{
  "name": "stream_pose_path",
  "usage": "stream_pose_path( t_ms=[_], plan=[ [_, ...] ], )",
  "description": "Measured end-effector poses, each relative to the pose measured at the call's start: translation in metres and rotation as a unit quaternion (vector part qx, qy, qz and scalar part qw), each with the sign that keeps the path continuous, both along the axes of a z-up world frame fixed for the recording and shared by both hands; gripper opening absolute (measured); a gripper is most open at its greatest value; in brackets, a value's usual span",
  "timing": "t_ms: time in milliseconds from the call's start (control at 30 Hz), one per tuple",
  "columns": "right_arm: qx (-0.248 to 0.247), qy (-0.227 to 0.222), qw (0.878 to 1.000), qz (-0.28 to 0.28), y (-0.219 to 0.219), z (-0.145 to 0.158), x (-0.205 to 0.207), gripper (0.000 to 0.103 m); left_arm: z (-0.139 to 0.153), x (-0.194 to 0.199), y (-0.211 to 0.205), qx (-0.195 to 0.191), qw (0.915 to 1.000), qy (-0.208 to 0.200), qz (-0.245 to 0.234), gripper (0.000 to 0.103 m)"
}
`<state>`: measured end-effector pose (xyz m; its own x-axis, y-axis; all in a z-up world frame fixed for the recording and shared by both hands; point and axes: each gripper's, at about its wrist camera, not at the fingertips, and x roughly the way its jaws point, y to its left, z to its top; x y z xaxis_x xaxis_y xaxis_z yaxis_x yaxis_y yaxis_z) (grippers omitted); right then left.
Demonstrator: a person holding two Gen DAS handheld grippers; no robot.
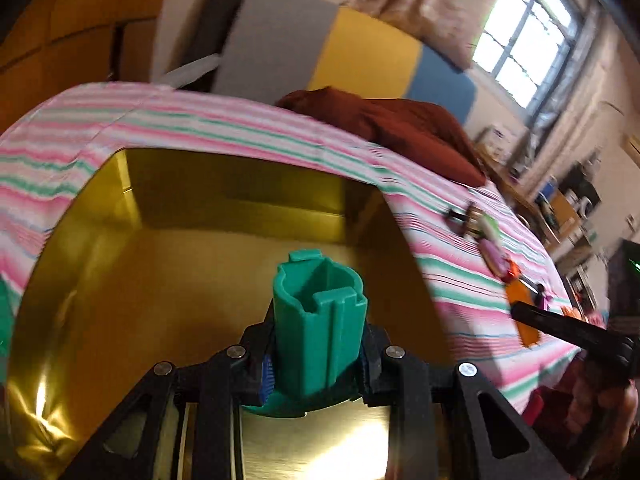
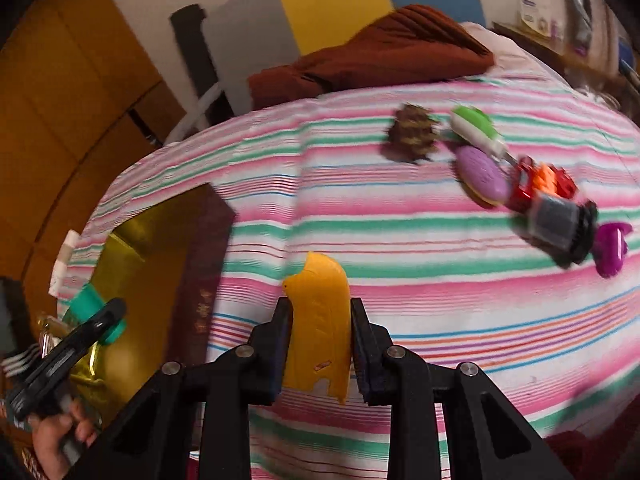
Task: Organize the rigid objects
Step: 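Drop the teal stand into the gold tray with the left tool while the right tool carries the orange piece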
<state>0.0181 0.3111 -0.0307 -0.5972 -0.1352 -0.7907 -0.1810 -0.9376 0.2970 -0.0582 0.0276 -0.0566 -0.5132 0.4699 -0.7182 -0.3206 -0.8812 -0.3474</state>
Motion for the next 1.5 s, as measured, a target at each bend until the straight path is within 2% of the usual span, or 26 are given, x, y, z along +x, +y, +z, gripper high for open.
stream_pose_path(
  t_ms=[267,400,500,600,700,800,900,1067,1167,1300,1400,1500],
  plan=[
    [0.006,0.022,0.998,0.052,-0.054,0.023,-0.011,0.028,-0.013,-0.046,-0.034,-0.022,0.9977,-0.052,0.039,0.030],
    [0.015,0.029,0.996,0.085,-0.084,0.034,-0.015,0.028,-0.015,-0.068,-0.040,-0.032,0.9959,-0.063,0.056,0.030],
    [0.025,0.028,0.994,0.106,-0.105,0.036,-0.018,0.028,-0.018,-0.084,-0.043,-0.043,0.9944,-0.071,0.066,0.030],
    [0.033,0.022,0.992,0.118,-0.120,0.035,-0.021,0.028,-0.021,-0.097,-0.048,-0.034,0.9925,-0.087,0.079,0.030],
    [0.035,0.016,0.991,0.128,-0.130,0.032,-0.022,0.028,-0.023,-0.108,-0.050,-0.051,0.9908,-0.086,0.091,0.030],
    [0.042,0.009,0.990,0.134,-0.139,0.028,-0.024,0.028,-0.025,-0.119,-0.062,-0.042,0.9887,-0.090,0.112,0.030],
    [0.044,0.003,0.989,0.139,-0.146,0.025,-0.025,0.028,-0.027,-0.125,-0.069,-0.024,0.9882,-0.094,0.119,0.035],
    [0.051,-0.005,0.988,0.149,-0.159,0.021,-0.028,0.028,-0.016,-0.113,-0.071,-0.025,0.9888,-0.086,0.120,0.050],
    [0.050,-0.011,0.988,0.147,-0.162,0.017,-0.033,0.028,-0.005,-0.090,-0.074,0.007,0.9918,-0.068,0.108,0.051],
    [0.040,-0.031,0.989,0.138,-0.163,0.007,-0.042,0.028,0.002,-0.053,-0.080,0.026,0.9928,-0.052,0.105,0.051],
    [0.032,-0.045,0.989,0.135,-0.166,-0.001,-0.048,0.028,0.005,-0.019,-0.090,0.041,0.9913,-0.027,0.122,0.051],
    [0.037,-0.050,0.989,0.137,-0.173,-0.006,-0.052,0.028,0.009,0.013,-0.096,0.038,0.9871,0.007,0.155,0.051]
  ],
)
